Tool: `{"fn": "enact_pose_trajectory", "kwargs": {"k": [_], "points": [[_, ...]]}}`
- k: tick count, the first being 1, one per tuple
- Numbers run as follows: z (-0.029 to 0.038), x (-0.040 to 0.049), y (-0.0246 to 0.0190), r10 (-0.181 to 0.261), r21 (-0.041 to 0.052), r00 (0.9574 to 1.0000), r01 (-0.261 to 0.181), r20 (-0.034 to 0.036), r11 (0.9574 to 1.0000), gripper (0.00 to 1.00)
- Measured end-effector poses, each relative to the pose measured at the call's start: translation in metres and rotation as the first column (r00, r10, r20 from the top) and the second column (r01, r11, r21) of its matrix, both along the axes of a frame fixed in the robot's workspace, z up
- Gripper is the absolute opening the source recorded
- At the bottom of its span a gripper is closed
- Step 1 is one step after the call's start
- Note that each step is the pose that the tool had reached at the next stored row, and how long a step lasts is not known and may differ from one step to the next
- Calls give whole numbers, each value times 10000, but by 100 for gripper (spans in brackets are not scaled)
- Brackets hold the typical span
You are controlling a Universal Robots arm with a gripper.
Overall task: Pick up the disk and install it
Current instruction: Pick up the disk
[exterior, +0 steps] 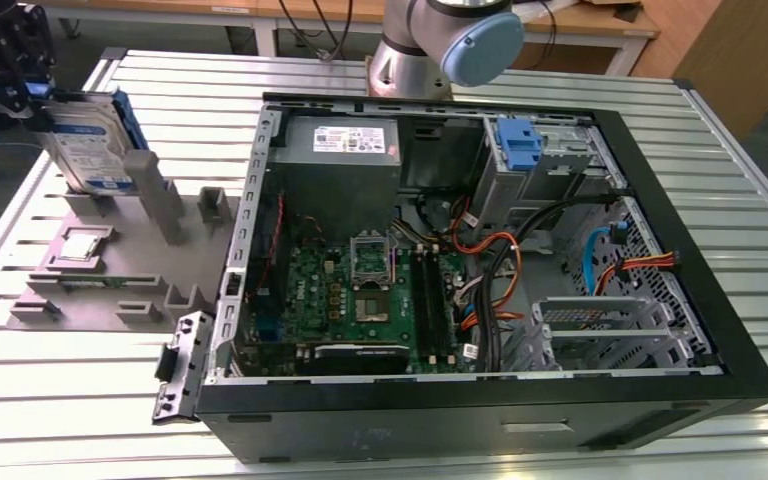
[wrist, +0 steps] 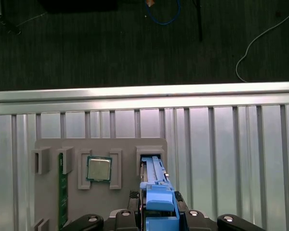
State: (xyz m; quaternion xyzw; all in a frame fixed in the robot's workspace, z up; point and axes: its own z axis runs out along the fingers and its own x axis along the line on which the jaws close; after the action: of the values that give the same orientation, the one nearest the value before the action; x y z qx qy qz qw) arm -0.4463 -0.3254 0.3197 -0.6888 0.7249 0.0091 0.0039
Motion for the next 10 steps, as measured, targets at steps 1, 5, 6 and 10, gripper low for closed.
{"fn": "enact_pose_trajectory", "kwargs": {"k": [1,5,6,10], "points": [[4,0,0,0,-1,10000,0,-2,10000,37],[25,0,0,0,-1,10000,0,-4,10000,37],[30,0,0,0,-1,10000,0,-3,10000,37],[47,0,0,0,-1,10000,0,-3,10000,37]]}}
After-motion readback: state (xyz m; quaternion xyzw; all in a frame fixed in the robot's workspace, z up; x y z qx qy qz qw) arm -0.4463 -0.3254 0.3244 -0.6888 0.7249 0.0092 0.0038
